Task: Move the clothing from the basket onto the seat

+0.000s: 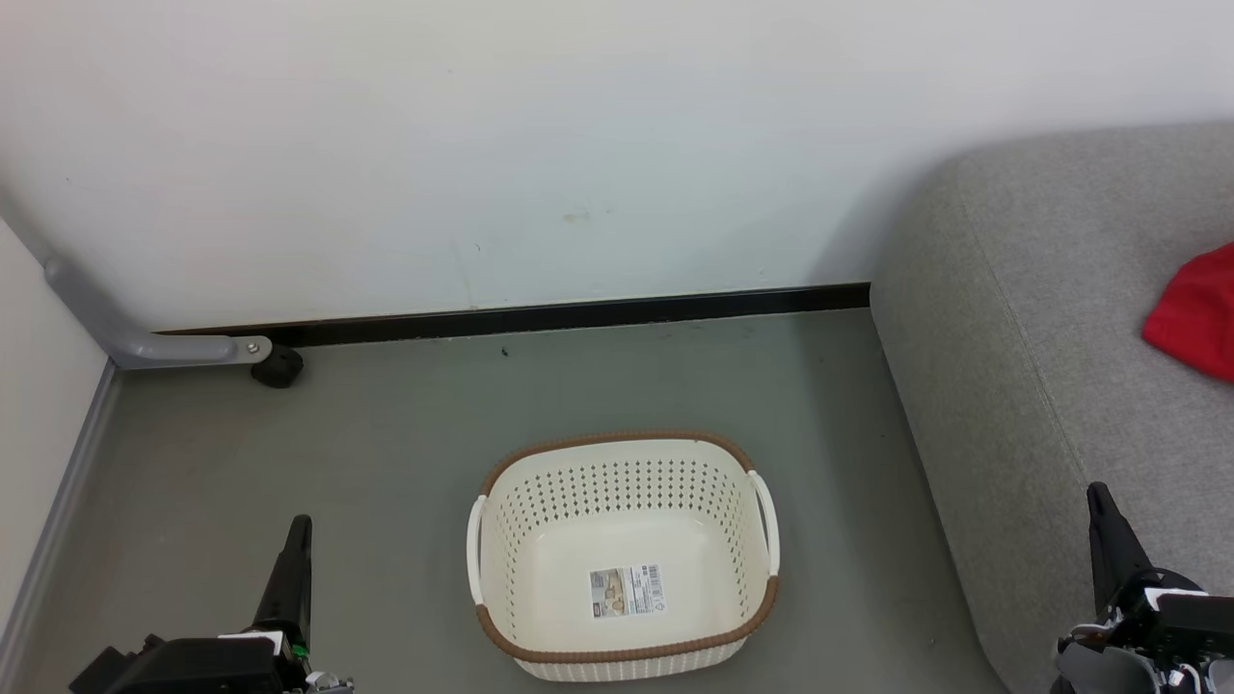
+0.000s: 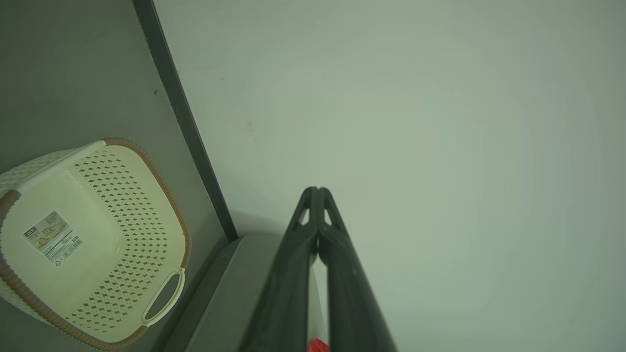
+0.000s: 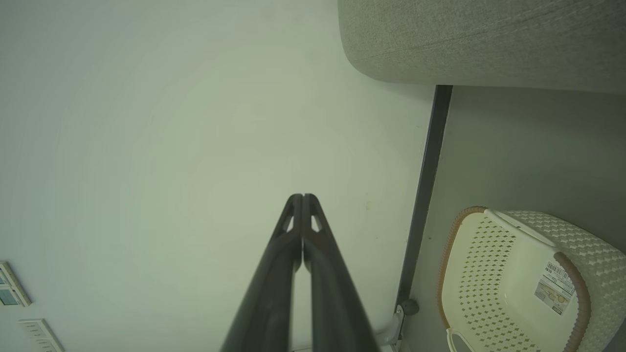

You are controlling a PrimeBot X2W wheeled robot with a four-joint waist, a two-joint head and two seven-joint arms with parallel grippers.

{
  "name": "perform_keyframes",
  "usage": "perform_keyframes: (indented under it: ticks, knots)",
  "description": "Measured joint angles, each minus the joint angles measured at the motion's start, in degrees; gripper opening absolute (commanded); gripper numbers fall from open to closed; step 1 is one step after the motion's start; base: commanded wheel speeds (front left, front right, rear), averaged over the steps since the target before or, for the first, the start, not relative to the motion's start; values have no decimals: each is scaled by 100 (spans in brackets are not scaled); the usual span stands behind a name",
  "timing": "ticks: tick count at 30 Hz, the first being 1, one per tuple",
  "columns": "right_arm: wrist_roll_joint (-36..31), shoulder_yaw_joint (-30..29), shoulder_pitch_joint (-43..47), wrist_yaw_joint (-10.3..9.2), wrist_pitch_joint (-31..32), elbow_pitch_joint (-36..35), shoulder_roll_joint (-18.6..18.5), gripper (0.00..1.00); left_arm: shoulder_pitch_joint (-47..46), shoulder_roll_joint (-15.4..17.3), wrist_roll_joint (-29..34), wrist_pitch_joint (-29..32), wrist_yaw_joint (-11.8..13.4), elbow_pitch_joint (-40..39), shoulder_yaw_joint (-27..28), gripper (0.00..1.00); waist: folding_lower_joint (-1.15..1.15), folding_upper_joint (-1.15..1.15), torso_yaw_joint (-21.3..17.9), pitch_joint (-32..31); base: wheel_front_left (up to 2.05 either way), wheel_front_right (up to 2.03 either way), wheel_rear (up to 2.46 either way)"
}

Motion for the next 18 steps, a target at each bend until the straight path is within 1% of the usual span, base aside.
perform_keyframes:
  ticks: [18]
  knots:
    - [0, 0, 0, 0, 0, -1, 0, 0, 0, 0, 0, 0, 0, -1, 0, 0, 0, 0, 0, 0, 0, 0, 0]
